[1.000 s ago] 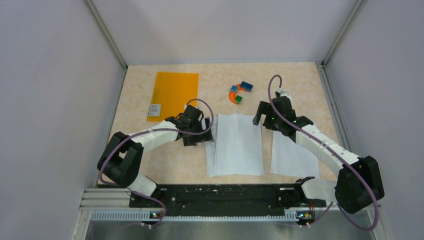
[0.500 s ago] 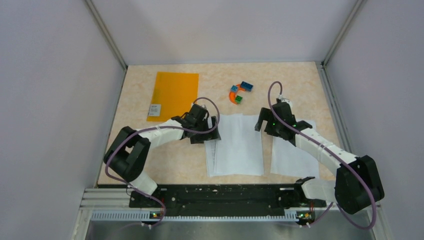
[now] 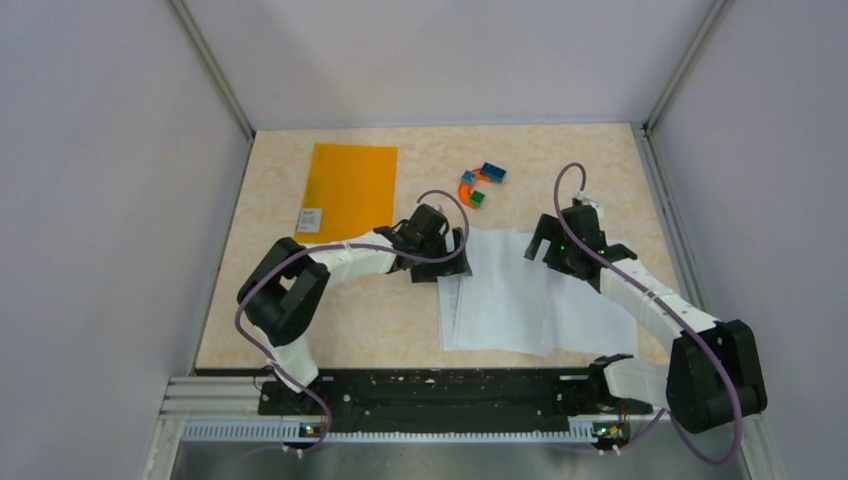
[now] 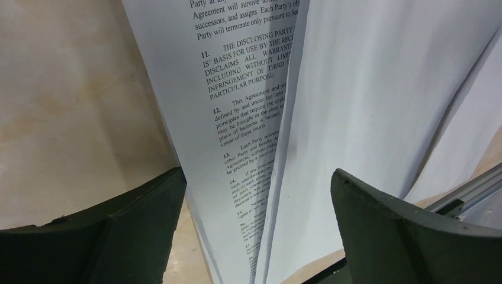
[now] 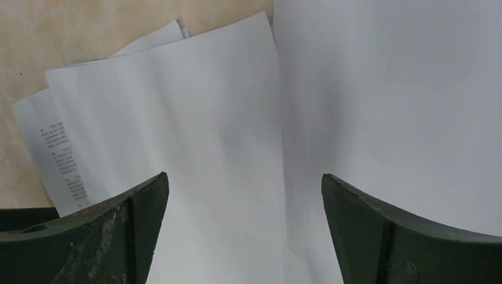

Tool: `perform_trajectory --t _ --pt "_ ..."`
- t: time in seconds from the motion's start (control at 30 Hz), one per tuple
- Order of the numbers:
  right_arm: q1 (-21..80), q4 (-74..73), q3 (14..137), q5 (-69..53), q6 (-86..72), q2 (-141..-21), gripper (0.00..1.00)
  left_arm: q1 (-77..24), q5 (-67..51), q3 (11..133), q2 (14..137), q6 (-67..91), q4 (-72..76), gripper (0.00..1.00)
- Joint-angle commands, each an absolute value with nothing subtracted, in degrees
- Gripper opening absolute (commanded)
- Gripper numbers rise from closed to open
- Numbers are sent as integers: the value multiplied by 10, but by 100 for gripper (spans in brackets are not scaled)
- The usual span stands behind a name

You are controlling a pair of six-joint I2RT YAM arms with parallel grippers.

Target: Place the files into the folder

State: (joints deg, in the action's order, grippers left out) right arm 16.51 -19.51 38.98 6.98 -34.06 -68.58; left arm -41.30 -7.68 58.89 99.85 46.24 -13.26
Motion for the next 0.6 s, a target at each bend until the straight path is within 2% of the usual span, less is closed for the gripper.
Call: perform_trajectory --t 0.0,0.13,0.27,0.37,0.57 --pt "153 -190 403 66 -331 -671 99 -441 -84 631 1043 500 -121 97" --pt "153 -196 417 71 -327 -675 99 -453 -80 664 1054 506 -129 97" --pt "154 -191 440 45 -325 -685 99 -429 -21 684 1018 471 -199 97" --pt "187 -178 477 40 -336 -712 99 -375 4 693 972 427 -243 97" --pt "287 -133 610 36 -360 -853 99 -183 64 757 936 339 -302 98"
